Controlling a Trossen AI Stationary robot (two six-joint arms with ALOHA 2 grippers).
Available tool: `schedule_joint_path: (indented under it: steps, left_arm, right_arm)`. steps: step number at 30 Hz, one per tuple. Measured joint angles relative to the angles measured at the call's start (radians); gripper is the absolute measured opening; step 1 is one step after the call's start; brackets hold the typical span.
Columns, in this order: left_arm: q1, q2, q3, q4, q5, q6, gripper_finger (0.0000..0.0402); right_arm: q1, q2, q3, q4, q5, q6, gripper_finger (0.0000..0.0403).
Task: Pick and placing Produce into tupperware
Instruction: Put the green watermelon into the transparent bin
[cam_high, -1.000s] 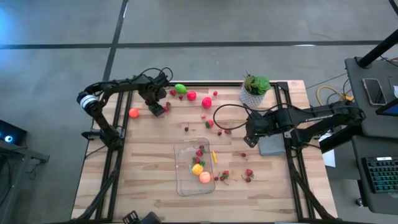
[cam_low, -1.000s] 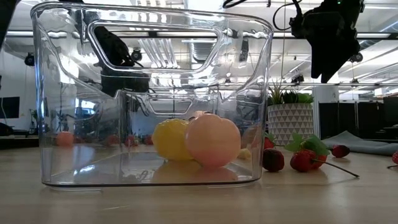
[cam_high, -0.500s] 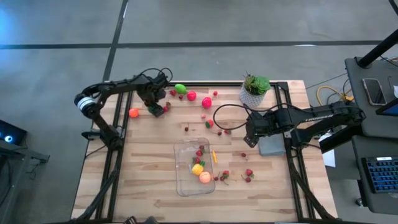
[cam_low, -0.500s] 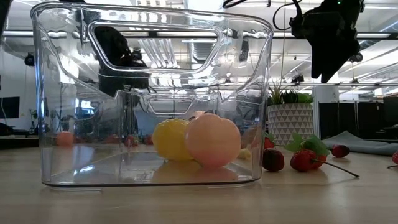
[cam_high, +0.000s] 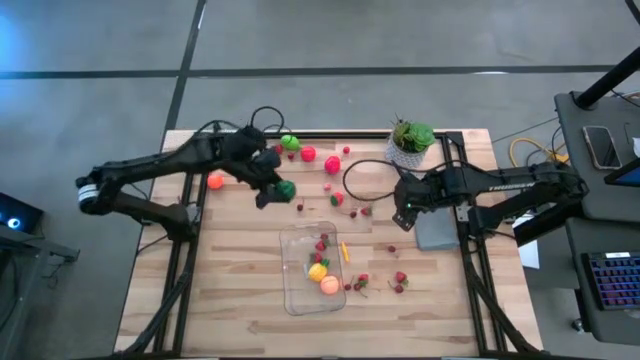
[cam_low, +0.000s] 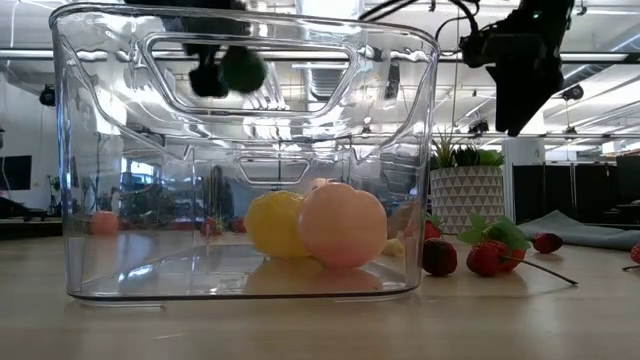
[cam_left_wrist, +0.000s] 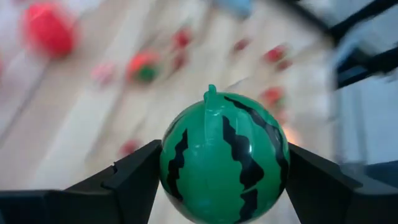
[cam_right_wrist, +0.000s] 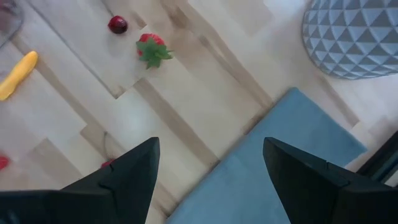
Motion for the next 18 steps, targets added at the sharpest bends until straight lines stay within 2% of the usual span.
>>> schedule_joint_path:
  steps: [3, 8, 11, 18]
  left_arm:
    - [-0.117, 0.012, 0.002, 0.103, -0.050, -0.112, 0.0277]
    - [-0.272, 0.122, 0.004, 0.063, -0.163, -0.163, 0.0277]
    - [-0.338, 0.195, 0.004, 0.052, -0.176, -0.217, 0.0277]
    - [-0.447, 0.324, 0.049, 0.055, -0.220, -0.223, 0.0277]
  right_arm:
    - [-0.032, 0.000, 0.000, -0.001, -0.001, -0.034, 0.0279]
    - [-0.048, 0.000, 0.000, -0.010, -0.036, -0.098, 0.0279]
    - [-0.047, -0.002, 0.000, -0.042, -0.052, -0.110, 0.0279]
    - [-0.043, -0.013, 0.000, -0.127, -0.056, -0.107, 0.0279]
